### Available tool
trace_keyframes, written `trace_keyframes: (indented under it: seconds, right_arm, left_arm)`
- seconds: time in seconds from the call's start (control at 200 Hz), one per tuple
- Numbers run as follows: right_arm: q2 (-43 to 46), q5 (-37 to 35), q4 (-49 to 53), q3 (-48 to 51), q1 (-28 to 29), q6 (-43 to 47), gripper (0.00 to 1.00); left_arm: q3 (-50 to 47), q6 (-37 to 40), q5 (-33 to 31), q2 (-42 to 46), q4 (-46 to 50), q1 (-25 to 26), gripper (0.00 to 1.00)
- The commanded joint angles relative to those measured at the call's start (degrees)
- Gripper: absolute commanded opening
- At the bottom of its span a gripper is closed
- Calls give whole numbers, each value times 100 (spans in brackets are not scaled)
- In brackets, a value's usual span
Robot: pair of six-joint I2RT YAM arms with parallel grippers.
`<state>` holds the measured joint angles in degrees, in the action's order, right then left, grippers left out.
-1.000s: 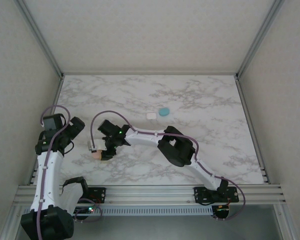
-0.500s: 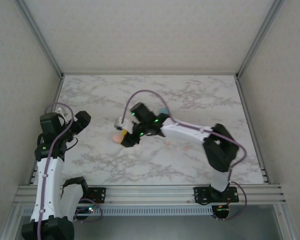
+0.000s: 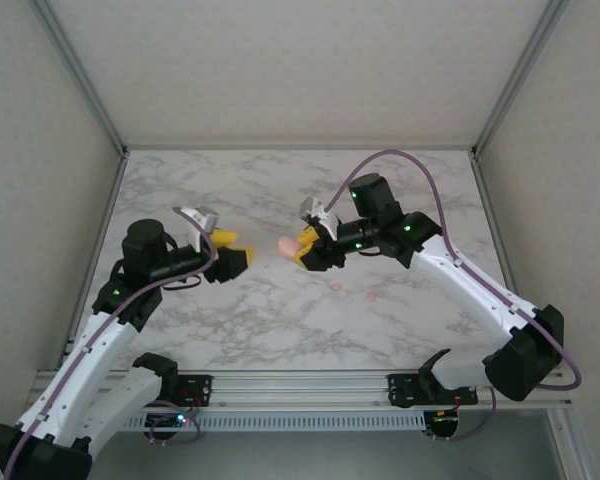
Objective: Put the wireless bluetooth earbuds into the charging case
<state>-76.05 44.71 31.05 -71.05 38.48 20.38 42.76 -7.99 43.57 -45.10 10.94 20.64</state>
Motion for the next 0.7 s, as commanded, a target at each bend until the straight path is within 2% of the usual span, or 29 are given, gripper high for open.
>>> trace_keyframes:
  seconds: [0.0, 0.15, 0.355, 0.561, 0.696]
  right_arm:
    - [171, 387, 469, -195, -31, 314, 38]
    - [161, 485, 507, -352, -31, 461, 39]
    - [220, 712, 310, -339, -33, 694, 39]
    - [179, 696, 338, -326, -33, 892, 39]
    - [178, 630, 320, -312, -26, 961, 39]
  left_arm:
    - [283, 1312, 891, -96, -71, 461, 83]
    - [542, 2246, 901, -392, 376, 921, 82]
    - [795, 2500, 947, -907, 234, 1181, 79]
    - [1106, 2713, 1206, -1298, 302, 1341, 69]
    - [1122, 2555, 1189, -1369, 77, 1363, 62]
